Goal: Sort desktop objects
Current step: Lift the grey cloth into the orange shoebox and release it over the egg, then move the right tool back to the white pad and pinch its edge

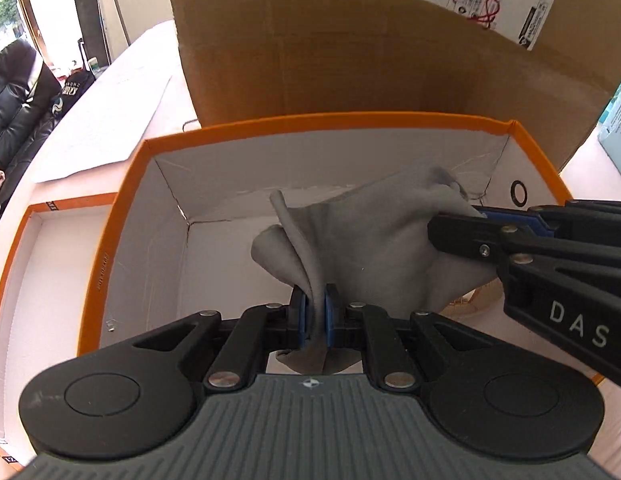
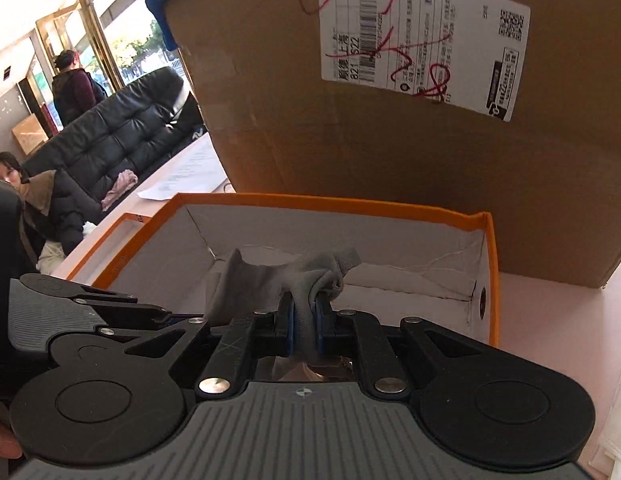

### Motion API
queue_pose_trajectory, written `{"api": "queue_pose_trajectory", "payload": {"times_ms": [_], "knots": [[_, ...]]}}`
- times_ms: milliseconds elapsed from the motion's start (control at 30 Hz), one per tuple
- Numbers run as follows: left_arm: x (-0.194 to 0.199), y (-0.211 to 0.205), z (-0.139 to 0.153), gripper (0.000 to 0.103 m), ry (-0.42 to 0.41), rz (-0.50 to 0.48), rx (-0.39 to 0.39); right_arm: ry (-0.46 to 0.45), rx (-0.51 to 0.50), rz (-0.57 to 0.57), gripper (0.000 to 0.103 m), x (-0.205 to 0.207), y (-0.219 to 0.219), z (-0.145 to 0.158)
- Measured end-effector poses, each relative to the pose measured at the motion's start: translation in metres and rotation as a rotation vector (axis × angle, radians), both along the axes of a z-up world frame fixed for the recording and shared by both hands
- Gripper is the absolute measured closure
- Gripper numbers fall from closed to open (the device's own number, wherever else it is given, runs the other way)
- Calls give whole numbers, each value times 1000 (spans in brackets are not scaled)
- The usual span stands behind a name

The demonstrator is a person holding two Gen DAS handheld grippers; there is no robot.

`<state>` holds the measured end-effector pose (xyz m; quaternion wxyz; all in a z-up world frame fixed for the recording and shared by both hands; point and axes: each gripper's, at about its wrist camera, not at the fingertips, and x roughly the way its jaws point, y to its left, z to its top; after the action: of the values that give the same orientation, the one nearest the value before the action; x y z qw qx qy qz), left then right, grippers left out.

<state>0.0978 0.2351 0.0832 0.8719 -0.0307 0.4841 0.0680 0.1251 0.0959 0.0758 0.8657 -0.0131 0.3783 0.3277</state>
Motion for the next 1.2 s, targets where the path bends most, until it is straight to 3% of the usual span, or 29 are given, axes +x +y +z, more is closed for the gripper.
{"api": "queue_pose_trajectory", "payload": {"times_ms": [100,167,233,267,333,367,433,467,500,600,667,800,933,1200], "knots": [[8,-2,-6,93,34,-8,-8,26,-40,-23,93,9,3,-13],[12,-3,-9,84,46,-14,0,39,-47,-28,93,10,3,-16],[13,-1,-10,61,39,0,4,40,-44,-39,90,11,0,-16],[13,0,-10,59,40,2,9,39,-44,-47,88,11,-1,-15],[13,1,-8,50,45,7,10,73,-31,-69,82,15,-6,-16],[13,1,-8,44,50,9,10,98,-13,-77,72,17,-9,-16],[11,0,-4,18,44,-12,7,132,34,-54,53,21,-12,-15],[9,-2,-2,18,32,-28,15,150,59,-30,37,22,-13,-15],[7,-7,1,18,25,-49,41,158,71,-16,29,22,-13,-15],[5,-23,1,18,38,-78,133,148,82,-7,17,17,-11,-10],[3,-27,2,18,20,-76,149,138,97,-14,13,14,-9,-8],[-2,-22,9,18,-7,-47,75,135,146,-17,7,12,-7,-5],[-9,-18,16,18,-29,-33,64,125,190,-22,4,7,-11,3],[-20,-18,28,18,-92,-18,76,-29,257,-68,0,-17,-29,32]]}}
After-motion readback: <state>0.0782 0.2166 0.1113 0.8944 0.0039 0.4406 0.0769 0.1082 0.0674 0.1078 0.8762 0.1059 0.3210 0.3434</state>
